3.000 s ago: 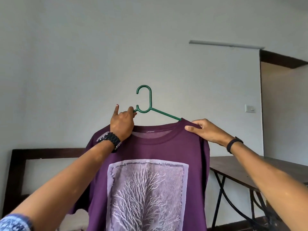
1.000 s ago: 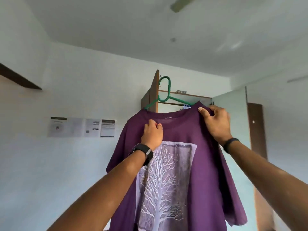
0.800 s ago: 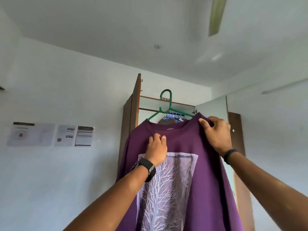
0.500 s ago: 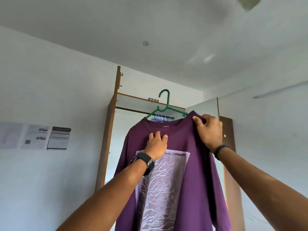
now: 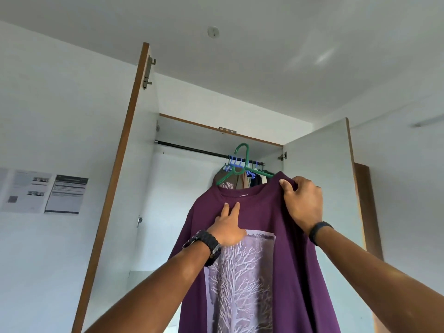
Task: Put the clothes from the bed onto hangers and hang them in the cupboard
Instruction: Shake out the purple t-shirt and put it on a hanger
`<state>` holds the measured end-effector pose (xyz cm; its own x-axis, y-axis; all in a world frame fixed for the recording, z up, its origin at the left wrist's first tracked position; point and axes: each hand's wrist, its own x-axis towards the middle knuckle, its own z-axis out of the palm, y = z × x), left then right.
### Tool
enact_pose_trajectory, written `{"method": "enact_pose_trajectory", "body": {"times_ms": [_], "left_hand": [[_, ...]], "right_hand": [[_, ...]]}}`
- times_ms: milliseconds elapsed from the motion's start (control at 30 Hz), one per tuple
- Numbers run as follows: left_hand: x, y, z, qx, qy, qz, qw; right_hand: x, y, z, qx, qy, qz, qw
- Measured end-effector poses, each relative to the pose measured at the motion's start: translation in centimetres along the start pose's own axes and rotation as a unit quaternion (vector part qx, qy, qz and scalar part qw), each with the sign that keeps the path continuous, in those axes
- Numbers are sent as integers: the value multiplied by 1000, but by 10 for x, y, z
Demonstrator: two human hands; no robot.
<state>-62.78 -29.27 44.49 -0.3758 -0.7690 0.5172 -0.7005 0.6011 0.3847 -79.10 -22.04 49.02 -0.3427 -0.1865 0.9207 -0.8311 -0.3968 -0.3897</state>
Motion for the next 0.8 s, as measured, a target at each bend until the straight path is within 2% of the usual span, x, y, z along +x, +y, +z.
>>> {"method": "enact_pose_trajectory", "body": {"times_ms": [200, 533, 633, 800], "left_hand": [[142, -60, 19, 47, 45, 39, 997], [346, -134, 77, 86, 121, 63, 987], [406, -153, 104, 110, 165, 62, 978], [511, -194, 139, 147, 180, 31, 972]], "right_hand": [[79, 69, 125, 21, 9, -9, 1000], [171, 201, 308, 85, 25, 51, 995], [191, 239, 364, 97, 12, 56, 994], [241, 295, 463, 94, -10, 38, 995]]}}
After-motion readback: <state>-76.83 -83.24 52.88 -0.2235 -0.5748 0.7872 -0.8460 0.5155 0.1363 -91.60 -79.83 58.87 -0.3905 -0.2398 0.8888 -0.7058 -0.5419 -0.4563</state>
